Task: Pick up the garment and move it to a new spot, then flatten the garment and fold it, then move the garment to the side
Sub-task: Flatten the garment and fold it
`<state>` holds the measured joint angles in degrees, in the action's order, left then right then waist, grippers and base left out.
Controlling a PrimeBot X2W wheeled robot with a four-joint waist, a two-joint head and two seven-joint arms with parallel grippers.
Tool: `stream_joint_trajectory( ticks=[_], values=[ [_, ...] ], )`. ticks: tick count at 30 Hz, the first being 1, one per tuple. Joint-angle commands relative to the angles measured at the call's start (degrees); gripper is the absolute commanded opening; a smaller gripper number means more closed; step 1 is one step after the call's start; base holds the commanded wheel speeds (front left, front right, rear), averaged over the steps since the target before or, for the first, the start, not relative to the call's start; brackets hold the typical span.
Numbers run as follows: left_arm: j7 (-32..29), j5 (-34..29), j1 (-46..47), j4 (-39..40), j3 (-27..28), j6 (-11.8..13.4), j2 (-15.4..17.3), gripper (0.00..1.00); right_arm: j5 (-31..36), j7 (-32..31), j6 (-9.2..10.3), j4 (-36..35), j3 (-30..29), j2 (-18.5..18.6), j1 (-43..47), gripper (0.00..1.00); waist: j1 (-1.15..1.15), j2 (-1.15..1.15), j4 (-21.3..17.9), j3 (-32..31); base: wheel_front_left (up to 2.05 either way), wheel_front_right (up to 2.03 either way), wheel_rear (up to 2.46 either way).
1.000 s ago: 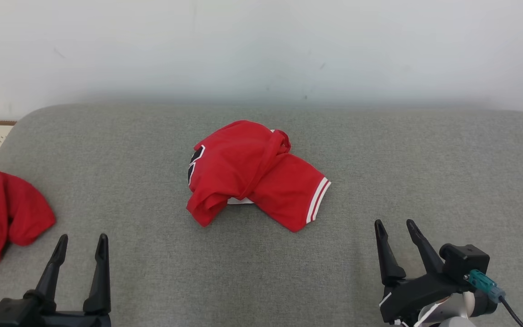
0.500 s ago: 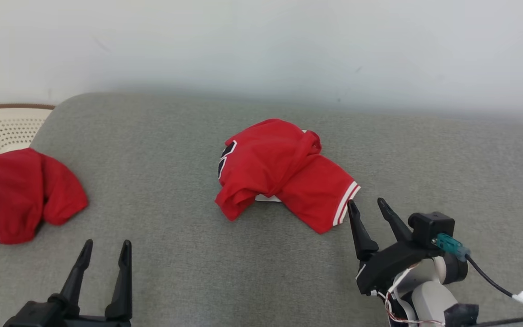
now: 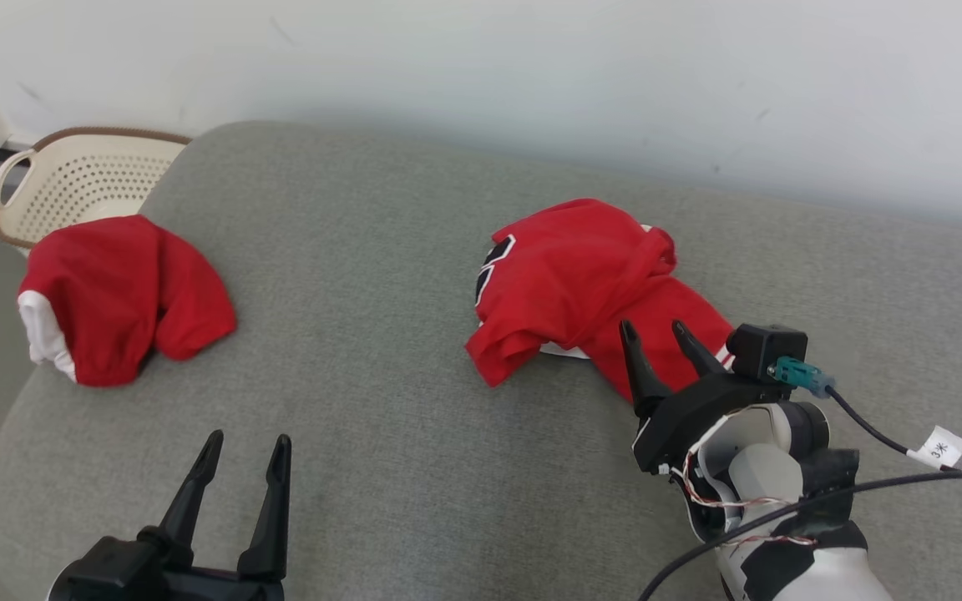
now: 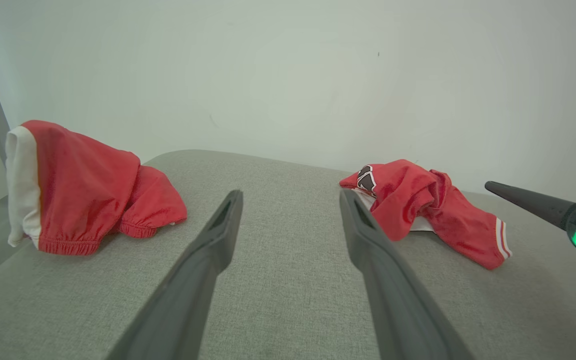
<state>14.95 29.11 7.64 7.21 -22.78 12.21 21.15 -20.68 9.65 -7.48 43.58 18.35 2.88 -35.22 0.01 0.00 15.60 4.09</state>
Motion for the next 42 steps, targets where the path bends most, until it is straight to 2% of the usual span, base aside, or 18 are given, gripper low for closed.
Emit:
stream_joint_trajectory(
  ticks=[1,13,14,15,16,17,21,25,28,33,42],
  values=[
    [0.31,-0.42,0.88,-0.2,-0.09,-0.04,-0.15,1.0,-0.73,0.38,-0.02,0.68,0.32,0.02,-0.72,1.0,-0.01,0.0,1.66,1.25,0.0,0.0,0.0],
    [0.33,-1.24,3.29,-2.19,-1.2,-2.07,-3.37,1.0,-7.92,3.53,-0.02,15.99,2.94,0.01,-11.11,1.0,-0.01,0.0,5.74,4.77,0.0,0.0,0.0],
    [0.32,-1.32,3.35,-2.4,-1.1,-2.42,-3.61,1.0,-8.24,3.69,-0.02,16.78,3.16,0.0,-11.56,0.79,-0.01,0.0,5.96,4.95,0.0,0.0,0.0],
    [0.32,-1.39,3.36,-2.66,-1.02,-2.47,-3.79,1.0,-8.33,4.07,-0.02,17.65,3.25,0.0,-11.98,0.46,-0.01,0.0,6.15,5.12,0.0,0.0,0.0],
    [0.31,-1.51,3.42,-2.83,-0.82,-2.76,-3.94,1.0,-8.43,4.26,-0.02,18.34,3.44,0.01,-12.43,0.36,-0.01,0.0,6.25,5.25,0.0,0.0,0.0],
    [0.31,-1.66,3.43,-2.92,-0.6,-2.94,-4.09,1.0,-8.6,4.62,-0.02,18.9,3.53,0.02,-12.78,0.0,-0.01,0.0,6.25,5.36,0.0,0.0,0.0],
    [0.29,-2.13,3.02,-3.38,0.26,-3.18,-4.41,1.0,-8.51,5.27,-0.02,20.1,4.2,0.0,-13.43,0.0,-0.01,0.0,5.71,5.32,0.0,0.0,0.0],
    [0.29,-2.38,2.68,-3.93,0.89,-3.81,-5.17,1.0,-9.53,5.54,-0.02,17.73,5.13,0.01,-13.5,0.0,-0.01,0.0,4.4,4.6,0.0,0.0,0.0],
    [0.29,-2.35,2.55,-4.41,1.03,-4.51,-5.81,1.0,-10.66,5.55,-0.02,13.52,4.24,0.0,-13.98,0.0,-0.01,0.0,3.52,3.96,0.0,0.0,0.0],
    [0.29,-2.58,1.75,-5.39,1.35,-4.92,-6.83,1.0,-16.75,5.56,-0.02,4.77,5.05,-0.02,-14.17,0.0,-0.01,0.0,2.71,2.39,0.0,0.0,0.0],
    [0.28,-2.99,0.04,-6.62,1.96,-5.45,-7.73,1.0,-19.37,5.57,-0.02,-2.15,9.34,0.0,-19.76,0.0,-0.01,0.0,2.06,-1.07,0.0,0.0,0.0]
  ],
)
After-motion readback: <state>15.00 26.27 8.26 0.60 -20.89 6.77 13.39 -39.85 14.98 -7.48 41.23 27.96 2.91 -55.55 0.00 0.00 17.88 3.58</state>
